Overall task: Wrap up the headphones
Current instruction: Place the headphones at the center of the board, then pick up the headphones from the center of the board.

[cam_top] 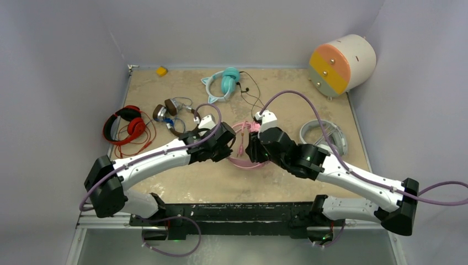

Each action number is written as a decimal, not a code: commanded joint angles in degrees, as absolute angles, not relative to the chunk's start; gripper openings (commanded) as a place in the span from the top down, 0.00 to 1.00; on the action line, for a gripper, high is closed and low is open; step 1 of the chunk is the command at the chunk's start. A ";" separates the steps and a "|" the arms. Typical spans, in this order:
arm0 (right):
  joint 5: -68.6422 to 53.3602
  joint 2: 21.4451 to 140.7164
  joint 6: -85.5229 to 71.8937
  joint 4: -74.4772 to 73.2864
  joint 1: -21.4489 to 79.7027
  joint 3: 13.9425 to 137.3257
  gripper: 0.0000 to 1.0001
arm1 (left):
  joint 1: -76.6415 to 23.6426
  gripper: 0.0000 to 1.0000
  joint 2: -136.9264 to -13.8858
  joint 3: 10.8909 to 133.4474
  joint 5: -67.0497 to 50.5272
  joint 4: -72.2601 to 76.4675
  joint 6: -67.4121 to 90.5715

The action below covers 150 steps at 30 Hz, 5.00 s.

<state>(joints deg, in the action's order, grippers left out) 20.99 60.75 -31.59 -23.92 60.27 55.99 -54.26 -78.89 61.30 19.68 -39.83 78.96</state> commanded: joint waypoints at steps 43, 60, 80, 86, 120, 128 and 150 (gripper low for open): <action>26.71 51.39 -23.34 -36.97 47.11 61.60 0.60 | -57.22 0.56 -116.73 83.44 -11.02 -12.73 75.09; 20.99 41.14 -21.94 -33.64 47.11 55.88 0.56 | -57.04 0.21 -87.84 67.08 13.90 -21.15 65.57; 11.63 44.22 -19.45 -15.56 47.10 46.35 0.54 | -55.72 0.01 -54.62 50.19 28.59 -24.51 47.90; 12.07 46.85 -18.71 -10.20 47.10 45.03 0.54 | -55.72 0.04 -46.31 46.61 24.90 -25.49 43.64; 15.85 52.55 -10.86 8.84 47.10 37.44 0.23 | -36.00 0.09 -65.51 51.46 8.42 -20.67 37.32; 13.32 54.39 -10.71 13.28 47.11 33.80 0.01 | -25.14 0.06 -69.54 53.51 3.04 -18.83 32.18; 14.84 58.61 -8.84 26.53 47.11 25.36 0.02 | -23.77 0.05 -90.75 55.73 18.47 -3.12 14.94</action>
